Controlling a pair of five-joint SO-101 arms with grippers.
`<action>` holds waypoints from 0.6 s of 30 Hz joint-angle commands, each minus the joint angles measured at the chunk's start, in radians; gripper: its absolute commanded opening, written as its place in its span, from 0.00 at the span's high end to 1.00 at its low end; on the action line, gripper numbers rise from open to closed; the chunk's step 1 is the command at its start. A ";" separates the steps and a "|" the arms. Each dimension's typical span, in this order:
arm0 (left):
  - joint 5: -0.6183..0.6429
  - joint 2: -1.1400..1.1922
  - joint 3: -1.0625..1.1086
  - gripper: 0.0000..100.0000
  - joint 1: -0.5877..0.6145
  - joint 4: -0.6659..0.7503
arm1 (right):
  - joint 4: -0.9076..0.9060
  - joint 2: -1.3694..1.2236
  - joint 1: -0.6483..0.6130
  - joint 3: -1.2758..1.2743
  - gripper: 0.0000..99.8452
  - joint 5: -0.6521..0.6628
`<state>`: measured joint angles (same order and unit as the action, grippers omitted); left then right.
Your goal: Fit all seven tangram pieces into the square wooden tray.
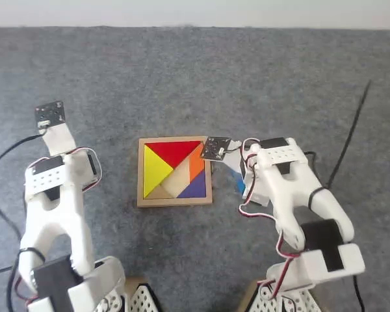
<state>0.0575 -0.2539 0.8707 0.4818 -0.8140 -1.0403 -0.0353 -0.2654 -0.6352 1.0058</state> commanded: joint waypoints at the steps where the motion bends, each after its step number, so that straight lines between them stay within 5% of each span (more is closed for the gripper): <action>1: -0.009 -0.009 -0.012 0.99 -0.008 0.020 | 0.045 -0.004 -0.012 0.006 0.62 0.009; 5: -0.009 -0.009 -0.012 0.99 -0.008 0.020 | 0.051 -0.004 -0.010 0.008 0.66 0.009; 13: -0.009 -0.009 -0.012 0.99 -0.008 0.020 | 0.051 -0.004 -0.002 0.014 0.97 0.005; 18: -0.009 -0.009 -0.012 0.99 -0.008 0.020 | 0.001 0.033 -0.001 0.048 0.98 -0.052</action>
<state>0.0575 -0.2539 0.8707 0.4818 -0.8140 -1.0035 -0.0445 -0.2593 -0.6245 0.9996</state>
